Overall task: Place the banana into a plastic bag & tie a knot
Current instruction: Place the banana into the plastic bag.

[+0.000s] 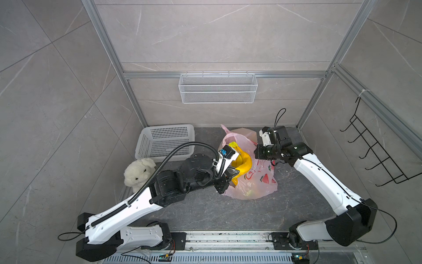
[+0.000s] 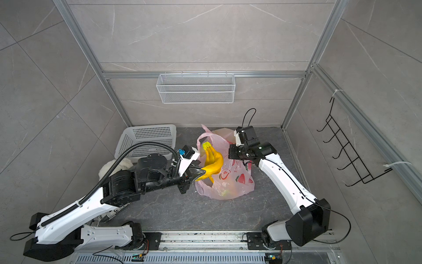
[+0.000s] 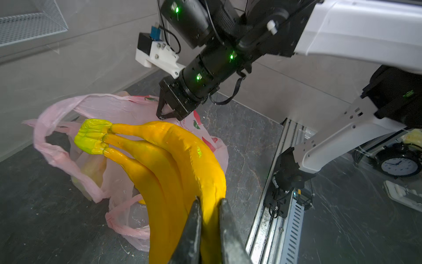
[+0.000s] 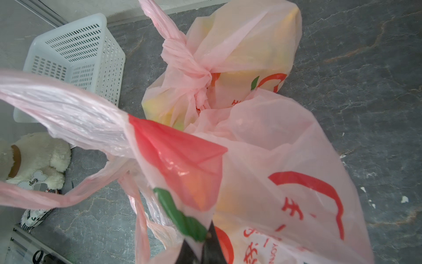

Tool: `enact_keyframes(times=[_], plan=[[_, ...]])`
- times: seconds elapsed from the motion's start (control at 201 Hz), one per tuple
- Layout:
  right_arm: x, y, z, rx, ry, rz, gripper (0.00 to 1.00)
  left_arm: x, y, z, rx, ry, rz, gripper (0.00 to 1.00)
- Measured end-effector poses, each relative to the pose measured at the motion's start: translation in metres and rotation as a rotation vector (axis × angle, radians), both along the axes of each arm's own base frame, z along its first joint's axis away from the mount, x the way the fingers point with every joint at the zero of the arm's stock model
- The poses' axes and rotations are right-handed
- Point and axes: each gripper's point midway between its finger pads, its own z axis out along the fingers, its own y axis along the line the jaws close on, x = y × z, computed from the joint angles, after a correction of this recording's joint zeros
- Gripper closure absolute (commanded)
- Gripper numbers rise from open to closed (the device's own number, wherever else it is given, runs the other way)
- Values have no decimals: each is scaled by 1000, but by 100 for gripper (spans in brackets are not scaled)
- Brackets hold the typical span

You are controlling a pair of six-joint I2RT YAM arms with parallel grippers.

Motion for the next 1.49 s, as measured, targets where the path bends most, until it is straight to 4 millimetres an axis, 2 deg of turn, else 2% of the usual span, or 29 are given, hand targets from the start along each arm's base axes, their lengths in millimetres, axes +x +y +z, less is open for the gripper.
enact_keyframes(times=[0.224, 0.448, 0.542, 0.761, 0.995, 1.1, 1.209, 1.299, 1.408, 1.488], plan=[[-17, -3, -2, 8, -5, 24, 100, 16, -15, -33, 87, -10, 22, 100], [-29, -1, -14, -2, 15, 74, 100, 53, 1, -58, 122, 20, 114, 100], [-34, 3, -15, 13, 20, 100, 100, 66, 0, -67, 126, 41, 130, 100], [-44, 13, -2, 57, -10, 160, 100, 73, -32, -99, 140, 100, 63, 100], [-50, 14, 8, 80, -34, 173, 100, 84, -62, -140, 174, 155, 26, 100], [-54, 12, 7, 80, -35, 173, 100, 86, -74, -149, 158, 177, 3, 100], [-57, 7, -4, 59, -18, 159, 100, 87, -90, -157, 133, 200, -30, 100], [-58, 2, -16, 31, 2, 140, 100, 84, -104, -169, 135, 226, -56, 87], [-57, -6, -26, -4, 15, 113, 100, 77, -114, -174, 122, 248, -81, 60], [-56, -12, -30, -31, 19, 89, 100, 70, -115, -177, 127, 264, -97, 47]])
